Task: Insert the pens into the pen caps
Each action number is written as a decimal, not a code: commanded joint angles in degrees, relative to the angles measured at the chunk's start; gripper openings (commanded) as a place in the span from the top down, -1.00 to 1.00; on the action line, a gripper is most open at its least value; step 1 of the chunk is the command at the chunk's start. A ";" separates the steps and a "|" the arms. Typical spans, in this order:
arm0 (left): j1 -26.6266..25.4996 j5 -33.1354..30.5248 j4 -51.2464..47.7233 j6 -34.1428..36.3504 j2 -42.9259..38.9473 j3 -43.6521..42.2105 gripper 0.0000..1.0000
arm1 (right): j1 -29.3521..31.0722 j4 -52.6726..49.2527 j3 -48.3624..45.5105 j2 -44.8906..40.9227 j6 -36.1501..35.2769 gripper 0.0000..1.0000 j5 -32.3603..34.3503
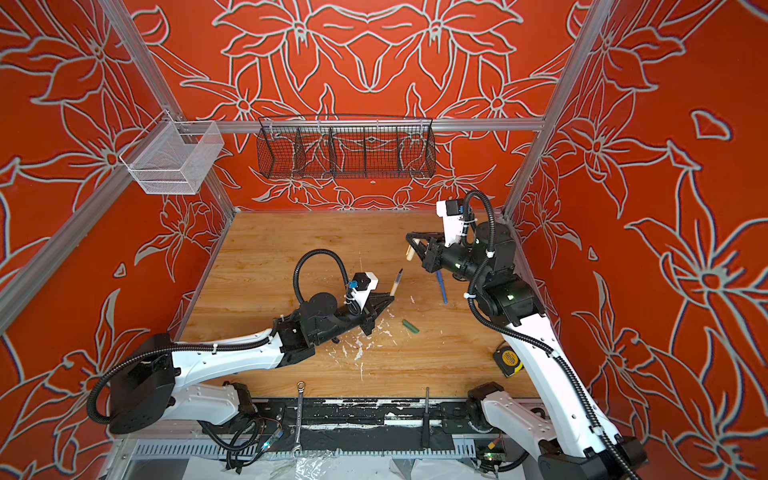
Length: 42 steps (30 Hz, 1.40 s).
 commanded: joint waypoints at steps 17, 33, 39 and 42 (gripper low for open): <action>-0.15 -0.74 0.32 1.21 -0.54 1.24 1.00 | 2.48 2.41 -2.37 1.81 0.61 1.00 -0.36; -0.04 -1.04 -0.59 1.70 -1.95 1.32 1.00 | 2.93 1.07 -3.84 2.03 -0.18 1.00 1.45; -0.04 -1.40 -1.38 2.18 -2.55 1.36 1.00 | 2.92 1.56 -4.49 2.38 0.48 1.00 0.38; -0.02 -1.40 -1.49 2.18 -2.48 1.32 1.00 | 2.92 1.61 -3.75 1.82 0.99 1.00 1.35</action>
